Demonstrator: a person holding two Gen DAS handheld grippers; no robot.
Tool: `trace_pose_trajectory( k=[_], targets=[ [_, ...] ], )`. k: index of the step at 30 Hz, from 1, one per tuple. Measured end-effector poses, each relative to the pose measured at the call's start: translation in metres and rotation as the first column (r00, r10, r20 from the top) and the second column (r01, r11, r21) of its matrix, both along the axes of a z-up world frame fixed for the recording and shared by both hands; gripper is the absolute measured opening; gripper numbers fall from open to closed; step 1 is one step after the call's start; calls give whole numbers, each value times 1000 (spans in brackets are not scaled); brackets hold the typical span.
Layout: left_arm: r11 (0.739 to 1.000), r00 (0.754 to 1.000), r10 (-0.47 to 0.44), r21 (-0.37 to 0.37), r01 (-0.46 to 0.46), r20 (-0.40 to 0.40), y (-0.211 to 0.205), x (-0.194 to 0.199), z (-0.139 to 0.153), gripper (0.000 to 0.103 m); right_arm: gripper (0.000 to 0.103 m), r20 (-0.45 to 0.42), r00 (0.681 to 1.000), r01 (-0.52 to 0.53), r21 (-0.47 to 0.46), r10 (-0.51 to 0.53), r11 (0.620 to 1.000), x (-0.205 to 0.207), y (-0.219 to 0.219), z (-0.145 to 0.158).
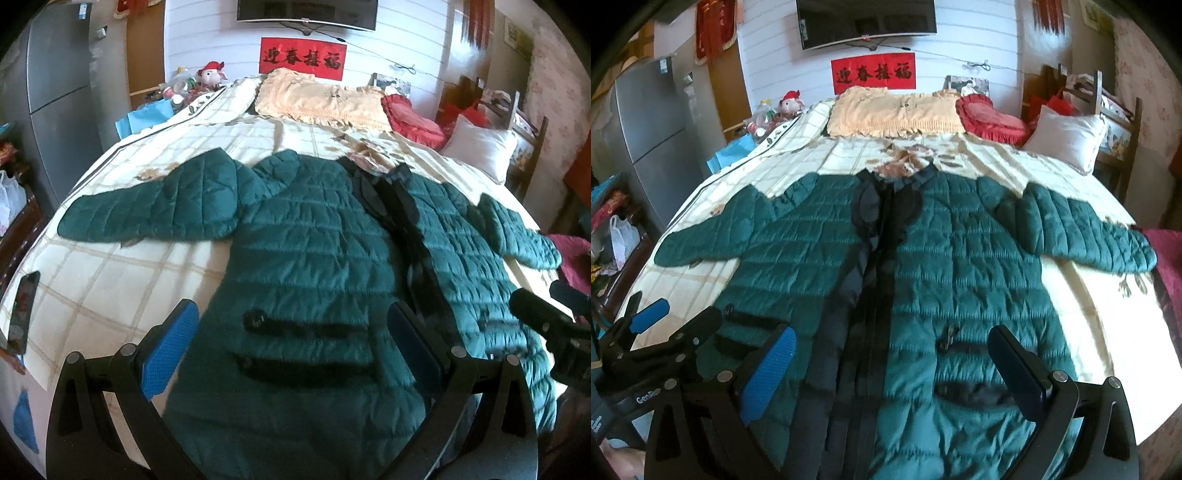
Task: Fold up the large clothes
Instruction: 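Move the left tool to the sleeve nearest it and grasp it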
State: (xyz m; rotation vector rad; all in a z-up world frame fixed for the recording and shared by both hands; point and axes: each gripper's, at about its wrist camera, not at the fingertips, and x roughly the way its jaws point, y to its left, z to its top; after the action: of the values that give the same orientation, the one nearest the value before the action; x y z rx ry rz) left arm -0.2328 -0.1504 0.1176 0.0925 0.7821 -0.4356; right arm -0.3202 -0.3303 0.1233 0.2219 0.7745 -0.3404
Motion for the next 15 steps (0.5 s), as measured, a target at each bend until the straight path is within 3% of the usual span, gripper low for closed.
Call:
trace_pose_trajectory(
  k=[15],
  targets=[
    [998, 998, 65, 22, -65, -14, -14, 77, 5, 102, 103, -14, 1000, -28, -26, 28, 999, 81, -27, 5]
  ],
)
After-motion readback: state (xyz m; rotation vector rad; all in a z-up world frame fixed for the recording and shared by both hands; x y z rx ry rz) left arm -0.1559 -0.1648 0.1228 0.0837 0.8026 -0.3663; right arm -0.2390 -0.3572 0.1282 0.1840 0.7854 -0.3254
